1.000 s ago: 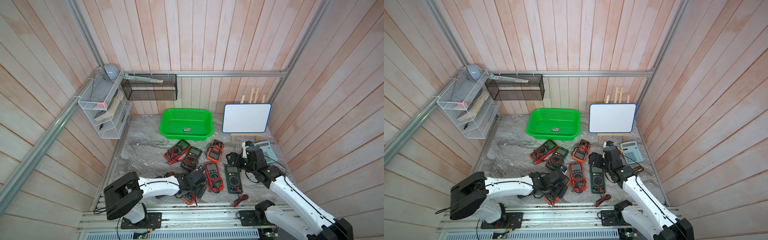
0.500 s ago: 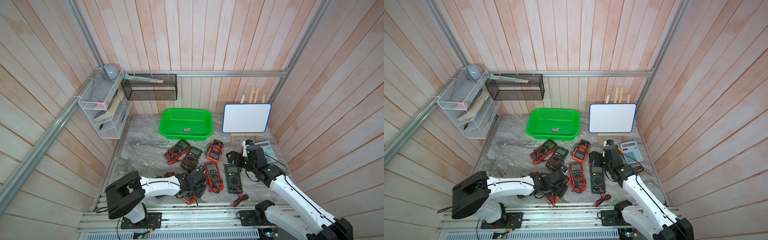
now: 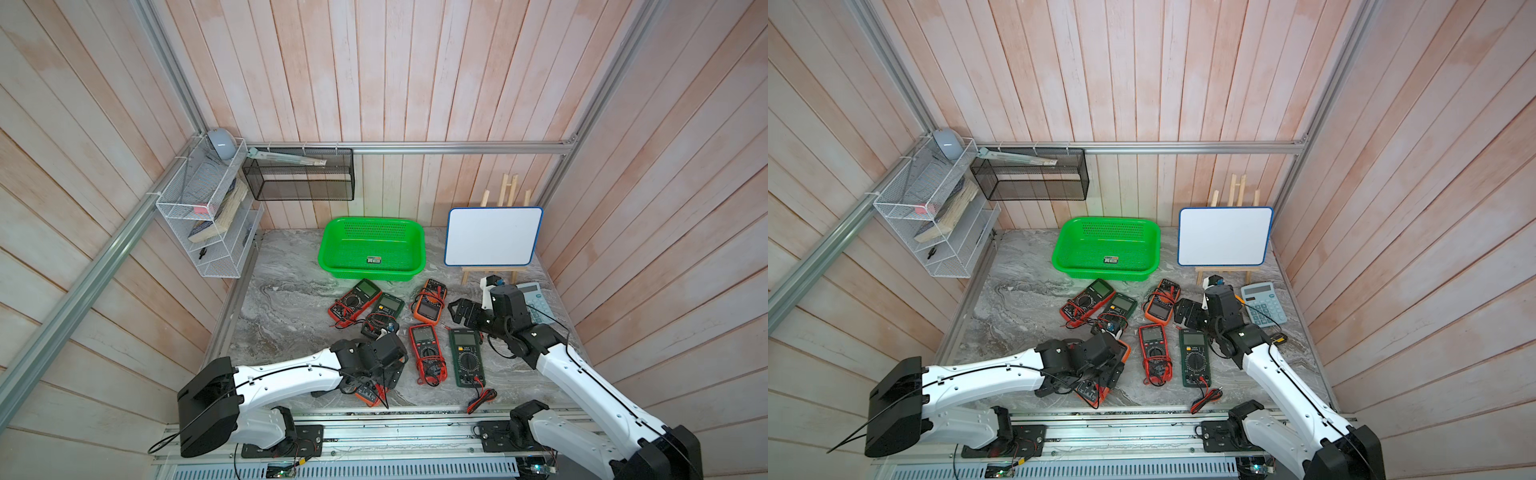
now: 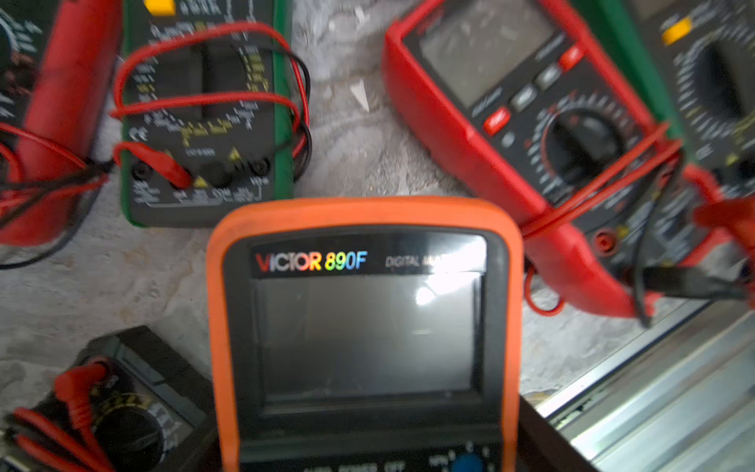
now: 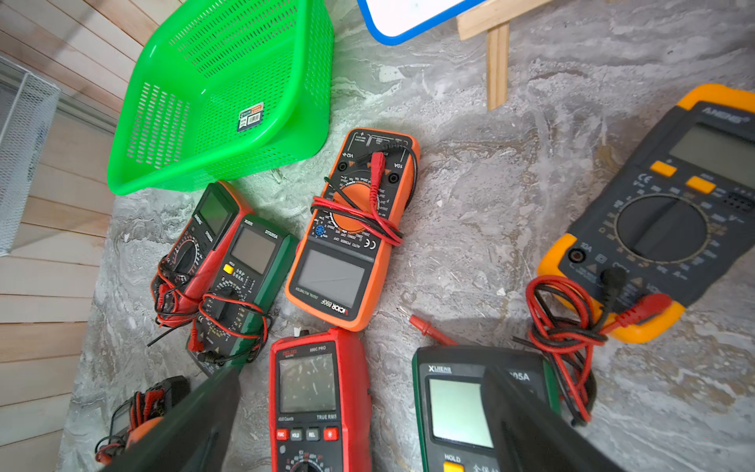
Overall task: Put the multimeter into the basket
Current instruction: Pick up the multimeter from the center of the board.
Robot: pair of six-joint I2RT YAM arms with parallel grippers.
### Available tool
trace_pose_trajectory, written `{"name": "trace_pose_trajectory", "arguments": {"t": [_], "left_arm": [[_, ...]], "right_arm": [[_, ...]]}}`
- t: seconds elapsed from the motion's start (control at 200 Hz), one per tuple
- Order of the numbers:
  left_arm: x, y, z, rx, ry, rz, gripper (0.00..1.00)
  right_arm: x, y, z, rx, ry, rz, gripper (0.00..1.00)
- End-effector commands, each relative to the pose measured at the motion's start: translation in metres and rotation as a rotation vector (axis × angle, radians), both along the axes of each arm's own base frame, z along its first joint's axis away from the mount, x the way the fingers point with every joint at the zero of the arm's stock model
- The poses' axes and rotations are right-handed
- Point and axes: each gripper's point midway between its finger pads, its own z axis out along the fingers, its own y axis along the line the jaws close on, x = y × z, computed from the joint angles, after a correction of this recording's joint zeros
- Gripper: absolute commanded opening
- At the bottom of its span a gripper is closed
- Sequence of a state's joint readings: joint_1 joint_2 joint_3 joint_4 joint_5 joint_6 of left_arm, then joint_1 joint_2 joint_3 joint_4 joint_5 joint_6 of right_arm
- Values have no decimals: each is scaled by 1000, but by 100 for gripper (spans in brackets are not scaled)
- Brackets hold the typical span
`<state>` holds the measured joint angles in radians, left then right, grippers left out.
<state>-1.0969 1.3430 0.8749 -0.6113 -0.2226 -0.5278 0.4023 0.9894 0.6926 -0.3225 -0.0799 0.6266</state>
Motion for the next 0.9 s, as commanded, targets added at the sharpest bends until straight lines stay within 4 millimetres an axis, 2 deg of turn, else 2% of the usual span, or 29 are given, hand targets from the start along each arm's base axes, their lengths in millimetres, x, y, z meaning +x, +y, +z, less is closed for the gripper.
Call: {"name": "trace_pose_trajectory", "arguments": {"t": [0.0, 0.09, 0.11, 0.385, 0.73, 0.895], "left_arm": [[35, -3, 46, -94, -94, 94, 0], [60, -5, 67, -147, -130, 120, 0], [74, 0, 73, -161, -139, 151, 0], [178, 8, 128, -243, -287, 220, 0], [284, -8, 163, -300, -434, 237, 0], [325, -22, 173, -339, -481, 230, 0]], "right_arm": [[10, 8, 20, 36, -56, 21, 98], [13, 12, 25, 57, -72, 34, 98], [13, 13, 26, 63, -76, 35, 98], [20, 20, 33, 115, -114, 39, 98], [38, 15, 35, 59, -146, 6, 98], [48, 17, 28, 43, -127, -5, 98]]}}
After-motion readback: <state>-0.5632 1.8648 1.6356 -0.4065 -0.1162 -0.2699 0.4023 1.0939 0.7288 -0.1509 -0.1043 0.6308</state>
